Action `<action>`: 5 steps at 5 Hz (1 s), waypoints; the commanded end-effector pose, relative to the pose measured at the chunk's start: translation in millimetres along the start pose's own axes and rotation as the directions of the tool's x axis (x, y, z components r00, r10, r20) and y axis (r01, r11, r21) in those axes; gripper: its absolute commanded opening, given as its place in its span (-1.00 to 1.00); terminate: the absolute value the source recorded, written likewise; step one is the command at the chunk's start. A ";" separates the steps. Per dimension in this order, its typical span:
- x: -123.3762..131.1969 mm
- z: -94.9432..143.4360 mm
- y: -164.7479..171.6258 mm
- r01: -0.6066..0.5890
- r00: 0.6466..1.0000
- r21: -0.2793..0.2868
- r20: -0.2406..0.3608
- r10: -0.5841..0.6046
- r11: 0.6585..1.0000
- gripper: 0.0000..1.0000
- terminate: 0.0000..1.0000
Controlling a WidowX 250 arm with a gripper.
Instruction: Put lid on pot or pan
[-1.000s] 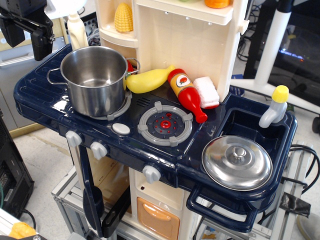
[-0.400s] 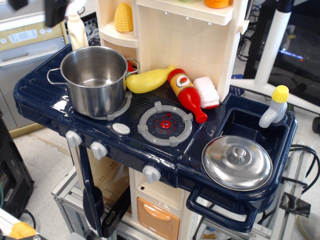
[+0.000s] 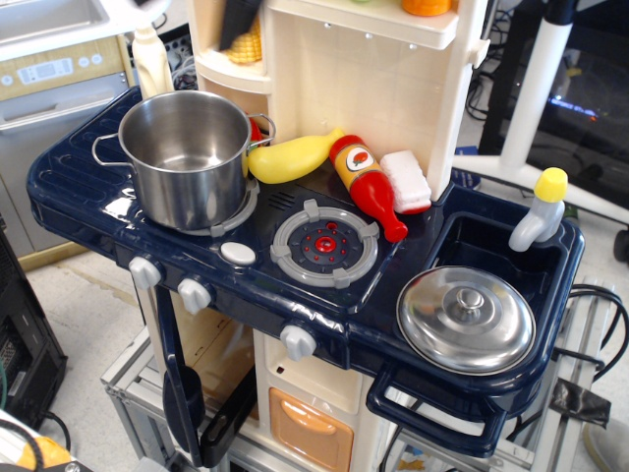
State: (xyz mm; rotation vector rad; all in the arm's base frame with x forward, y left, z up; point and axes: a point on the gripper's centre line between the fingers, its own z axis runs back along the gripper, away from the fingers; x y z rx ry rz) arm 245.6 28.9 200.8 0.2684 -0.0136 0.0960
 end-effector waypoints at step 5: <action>16.9 -93.3 -188.4 0.117 0.984 -0.060 0.143 -0.107 0.991 1.00 -1.00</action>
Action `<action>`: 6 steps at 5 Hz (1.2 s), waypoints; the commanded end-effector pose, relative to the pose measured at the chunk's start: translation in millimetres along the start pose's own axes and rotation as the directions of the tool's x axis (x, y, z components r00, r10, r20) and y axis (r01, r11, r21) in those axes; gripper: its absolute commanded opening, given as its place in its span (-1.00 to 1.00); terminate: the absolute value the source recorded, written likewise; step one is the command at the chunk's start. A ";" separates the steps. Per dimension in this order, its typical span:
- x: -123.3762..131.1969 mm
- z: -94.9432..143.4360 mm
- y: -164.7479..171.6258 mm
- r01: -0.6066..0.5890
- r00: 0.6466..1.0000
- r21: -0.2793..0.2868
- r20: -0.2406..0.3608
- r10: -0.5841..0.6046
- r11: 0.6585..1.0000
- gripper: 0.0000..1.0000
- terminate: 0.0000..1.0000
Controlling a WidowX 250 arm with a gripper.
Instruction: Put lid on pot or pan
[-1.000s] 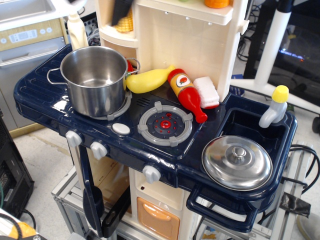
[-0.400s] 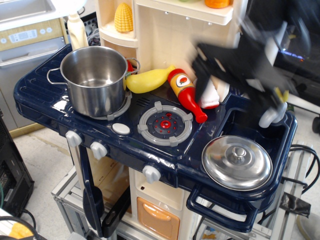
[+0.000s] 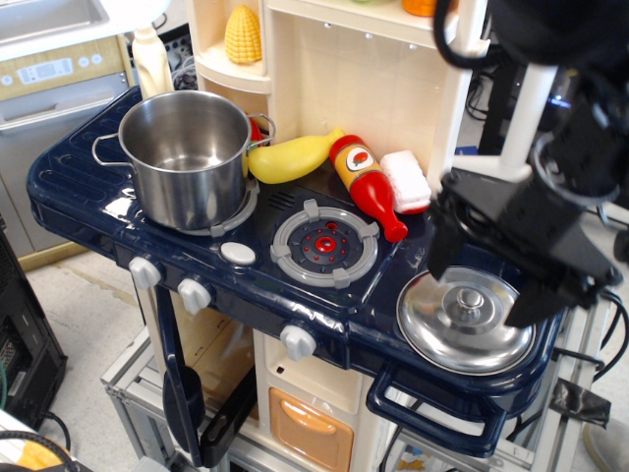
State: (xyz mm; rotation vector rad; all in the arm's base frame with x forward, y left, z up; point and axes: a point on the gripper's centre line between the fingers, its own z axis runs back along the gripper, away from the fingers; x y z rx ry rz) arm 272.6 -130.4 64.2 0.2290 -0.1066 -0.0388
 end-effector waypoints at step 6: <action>14.4 -22.2 6.7 0.022 1.000 -0.163 0.004 -0.021 0.986 -1.00 -1.00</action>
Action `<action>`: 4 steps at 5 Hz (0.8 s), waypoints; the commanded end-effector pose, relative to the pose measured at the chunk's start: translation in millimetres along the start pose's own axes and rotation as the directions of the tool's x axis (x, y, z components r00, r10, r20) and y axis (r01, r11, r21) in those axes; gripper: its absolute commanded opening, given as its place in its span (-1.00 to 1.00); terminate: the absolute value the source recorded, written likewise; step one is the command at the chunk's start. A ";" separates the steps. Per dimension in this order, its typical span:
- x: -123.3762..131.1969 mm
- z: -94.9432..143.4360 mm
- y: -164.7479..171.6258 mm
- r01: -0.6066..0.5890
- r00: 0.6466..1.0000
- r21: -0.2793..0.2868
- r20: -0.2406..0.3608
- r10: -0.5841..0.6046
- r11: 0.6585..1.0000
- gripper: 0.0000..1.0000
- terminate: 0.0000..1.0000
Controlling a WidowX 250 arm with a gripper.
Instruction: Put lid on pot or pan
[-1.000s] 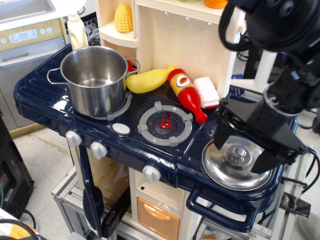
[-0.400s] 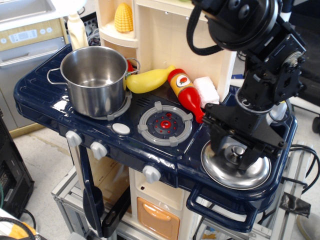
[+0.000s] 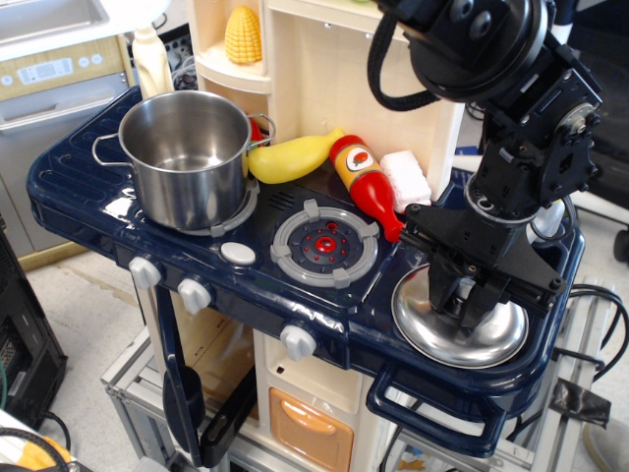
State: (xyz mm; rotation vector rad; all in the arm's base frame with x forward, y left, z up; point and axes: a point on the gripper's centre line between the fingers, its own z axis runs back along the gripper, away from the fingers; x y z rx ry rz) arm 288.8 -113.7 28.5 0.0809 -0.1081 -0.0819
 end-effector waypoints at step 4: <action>-0.5 146.1 155.0 0.041 0.998 0.337 -0.062 -0.022 0.940 -1.00 -1.00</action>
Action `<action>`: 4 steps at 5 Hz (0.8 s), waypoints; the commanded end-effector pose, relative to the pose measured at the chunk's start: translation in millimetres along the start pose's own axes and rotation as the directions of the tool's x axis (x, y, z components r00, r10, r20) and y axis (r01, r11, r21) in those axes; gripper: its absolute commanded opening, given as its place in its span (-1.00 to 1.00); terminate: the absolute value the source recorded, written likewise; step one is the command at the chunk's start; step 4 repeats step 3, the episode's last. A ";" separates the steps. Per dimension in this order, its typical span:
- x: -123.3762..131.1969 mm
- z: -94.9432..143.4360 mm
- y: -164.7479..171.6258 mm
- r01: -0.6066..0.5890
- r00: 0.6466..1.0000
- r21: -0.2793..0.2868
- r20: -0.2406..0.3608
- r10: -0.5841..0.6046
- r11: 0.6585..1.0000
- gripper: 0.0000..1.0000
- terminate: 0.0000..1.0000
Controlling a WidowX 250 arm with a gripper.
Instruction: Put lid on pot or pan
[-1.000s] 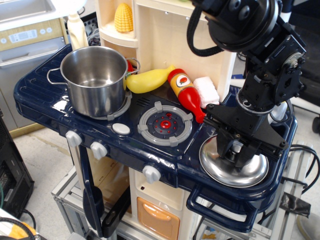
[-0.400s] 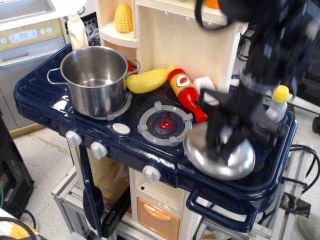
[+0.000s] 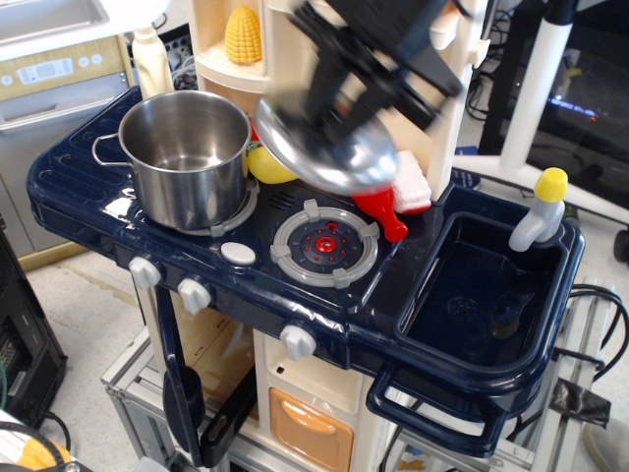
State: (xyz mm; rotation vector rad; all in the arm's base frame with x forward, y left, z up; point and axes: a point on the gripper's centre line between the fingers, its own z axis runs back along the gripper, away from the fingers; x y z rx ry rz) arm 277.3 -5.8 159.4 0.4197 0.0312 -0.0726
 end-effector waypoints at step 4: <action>10.7 -56.1 86.4 0.005 0.990 -0.097 0.143 0.009 0.995 -1.00 1.00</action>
